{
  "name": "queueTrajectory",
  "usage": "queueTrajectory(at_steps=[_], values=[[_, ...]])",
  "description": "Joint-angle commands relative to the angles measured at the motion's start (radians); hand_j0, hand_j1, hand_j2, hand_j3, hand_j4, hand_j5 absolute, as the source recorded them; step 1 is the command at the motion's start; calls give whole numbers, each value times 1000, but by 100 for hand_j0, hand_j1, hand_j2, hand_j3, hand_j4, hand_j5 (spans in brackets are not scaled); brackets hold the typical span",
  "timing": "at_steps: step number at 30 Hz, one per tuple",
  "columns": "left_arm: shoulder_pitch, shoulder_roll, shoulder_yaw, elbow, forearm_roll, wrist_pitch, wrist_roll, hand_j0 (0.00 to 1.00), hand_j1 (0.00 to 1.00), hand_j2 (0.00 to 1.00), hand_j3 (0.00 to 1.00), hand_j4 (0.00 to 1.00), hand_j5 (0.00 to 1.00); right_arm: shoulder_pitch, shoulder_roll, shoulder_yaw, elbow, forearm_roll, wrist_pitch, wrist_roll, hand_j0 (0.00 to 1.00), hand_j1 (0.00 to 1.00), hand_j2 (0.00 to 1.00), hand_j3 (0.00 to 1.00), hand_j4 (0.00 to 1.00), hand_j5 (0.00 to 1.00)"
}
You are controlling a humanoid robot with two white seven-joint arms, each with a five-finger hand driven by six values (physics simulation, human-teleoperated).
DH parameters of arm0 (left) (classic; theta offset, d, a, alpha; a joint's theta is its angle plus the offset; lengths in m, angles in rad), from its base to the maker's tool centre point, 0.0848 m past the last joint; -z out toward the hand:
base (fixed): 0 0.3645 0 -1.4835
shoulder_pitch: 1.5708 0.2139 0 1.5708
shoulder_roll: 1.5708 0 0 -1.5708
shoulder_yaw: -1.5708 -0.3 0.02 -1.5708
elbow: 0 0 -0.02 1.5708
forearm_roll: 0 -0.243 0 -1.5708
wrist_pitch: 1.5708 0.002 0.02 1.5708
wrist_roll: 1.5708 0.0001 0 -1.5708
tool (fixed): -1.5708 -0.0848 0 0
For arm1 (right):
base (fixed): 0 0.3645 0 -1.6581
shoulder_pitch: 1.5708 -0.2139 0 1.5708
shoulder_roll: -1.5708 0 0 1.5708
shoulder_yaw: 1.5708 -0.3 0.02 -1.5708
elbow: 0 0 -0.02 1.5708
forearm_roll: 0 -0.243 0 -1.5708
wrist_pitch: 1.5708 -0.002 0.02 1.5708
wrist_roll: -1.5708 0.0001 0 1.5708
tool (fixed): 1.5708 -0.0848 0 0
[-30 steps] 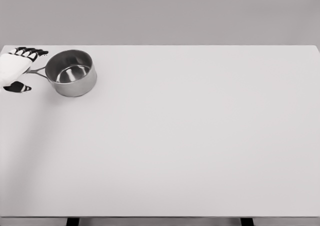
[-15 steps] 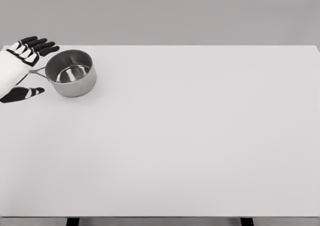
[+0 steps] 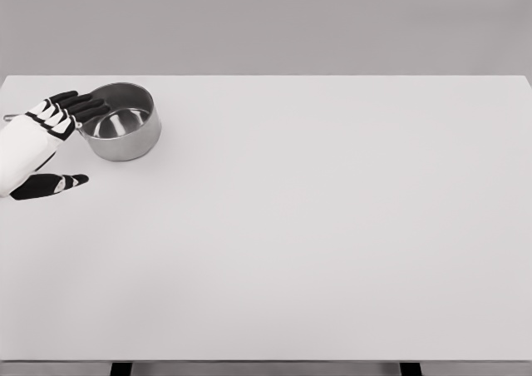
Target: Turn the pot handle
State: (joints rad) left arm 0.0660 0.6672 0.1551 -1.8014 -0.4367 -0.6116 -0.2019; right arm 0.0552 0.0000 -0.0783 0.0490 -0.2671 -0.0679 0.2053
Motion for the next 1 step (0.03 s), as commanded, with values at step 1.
queueTrajectory(at_steps=[1], values=[[0,-4,0,-1,9,1,-1,100,100,100,100,100,100,0,0,0,0,0,-1,0,100,100,100,100,100,100]])
